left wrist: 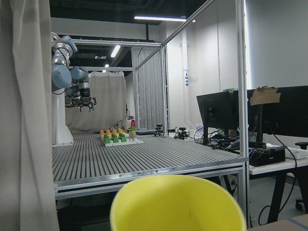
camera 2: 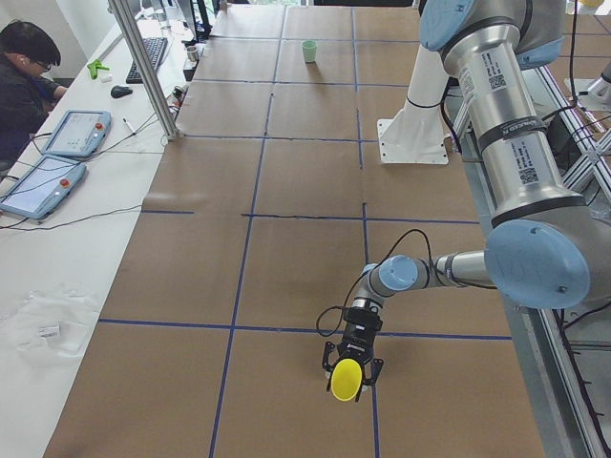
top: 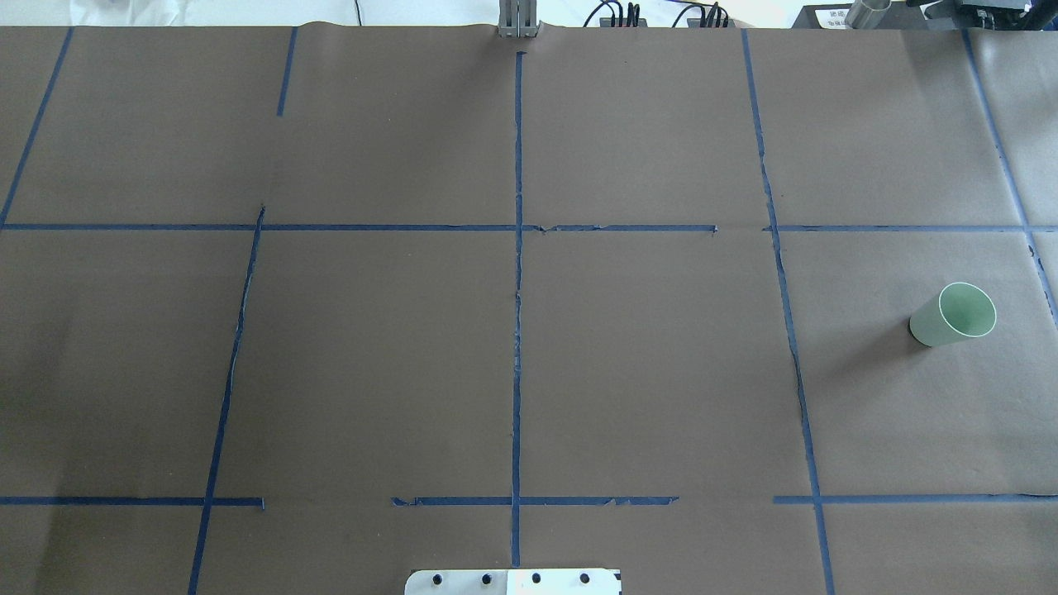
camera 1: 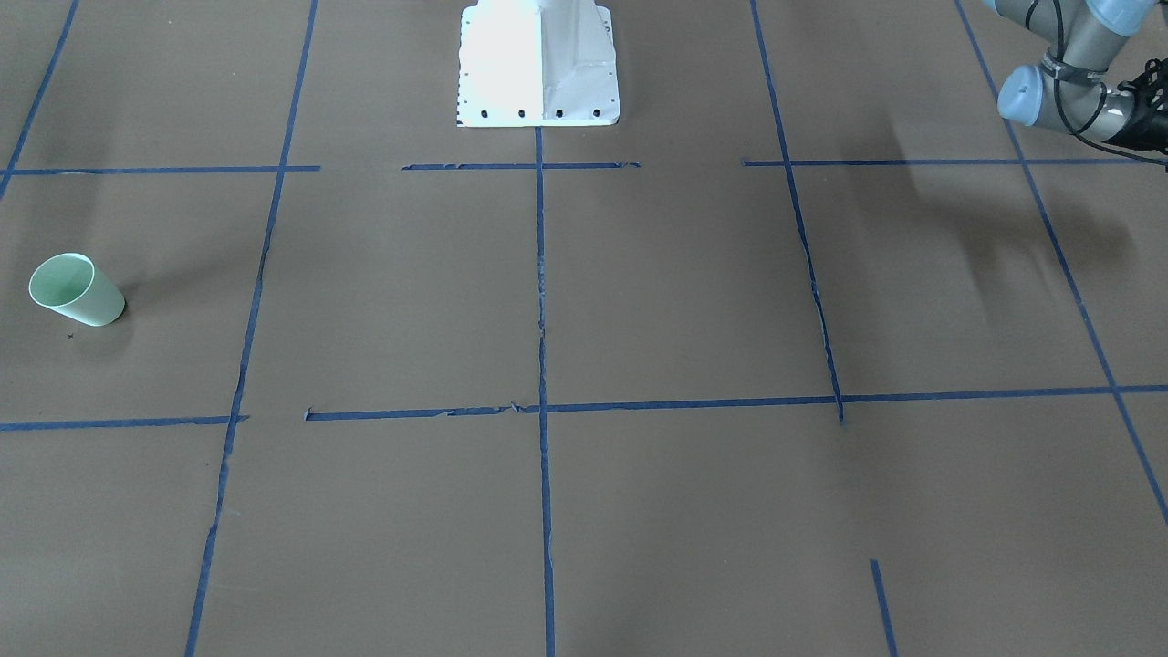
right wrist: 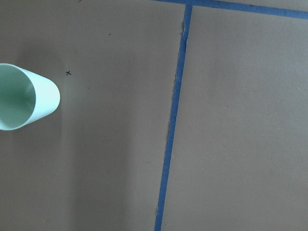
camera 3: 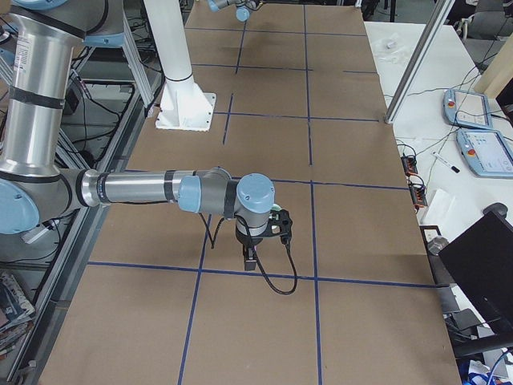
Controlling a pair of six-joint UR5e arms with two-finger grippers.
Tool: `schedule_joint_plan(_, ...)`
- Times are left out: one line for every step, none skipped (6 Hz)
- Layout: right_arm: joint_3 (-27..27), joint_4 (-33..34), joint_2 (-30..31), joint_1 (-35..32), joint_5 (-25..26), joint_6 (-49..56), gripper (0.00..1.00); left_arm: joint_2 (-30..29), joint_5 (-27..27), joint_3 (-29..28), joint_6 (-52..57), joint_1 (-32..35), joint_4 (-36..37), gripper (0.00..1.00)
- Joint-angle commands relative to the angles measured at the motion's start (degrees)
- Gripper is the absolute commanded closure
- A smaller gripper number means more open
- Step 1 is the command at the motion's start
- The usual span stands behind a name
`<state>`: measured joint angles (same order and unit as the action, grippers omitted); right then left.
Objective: Transfer and stack yellow cup on green cup
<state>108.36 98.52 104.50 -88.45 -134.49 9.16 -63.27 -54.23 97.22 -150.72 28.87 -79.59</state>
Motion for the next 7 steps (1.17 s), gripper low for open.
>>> schedule_joint_plan(-0.1,0.0,0.0,0.0,0.0,0.0,0.0,-0.9,4.3,-0.1,20.0,12.6,-14.0,0.33)
schedule_joint_plan(-0.1,0.0,0.0,-0.1,-0.1,-0.4,0.0,-4.1,4.2,-0.1,35.0,19.7,-22.2,0.34)
schedule_joint_plan(-0.2,0.0,0.0,0.0,-0.2,-1.4,0.0,-6.3,4.0,-0.2,52.6,24.8,-35.4,0.33)
schedule_joint_plan(-0.1,-0.1,0.0,0.0,-0.2,-1.7,0.0,-9.2,3.3,-0.3,66.6,28.1,-46.2,0.33)
schedule_joint_plan(-0.1,-0.1,0.0,0.0,-0.2,-1.8,0.0,-15.3,3.3,-0.4,73.1,28.7,-49.4,0.34)
schedule_joint_plan(-0.1,0.0,0.0,0.0,-0.2,-1.8,0.0,-24.1,0.5,-0.5,74.1,28.5,-50.3,0.36)
schedule_joint_plan(-0.1,0.0,0.0,0.0,-0.2,-1.8,0.0,-28.8,-4.5,-0.5,75.1,28.1,-50.5,0.41)
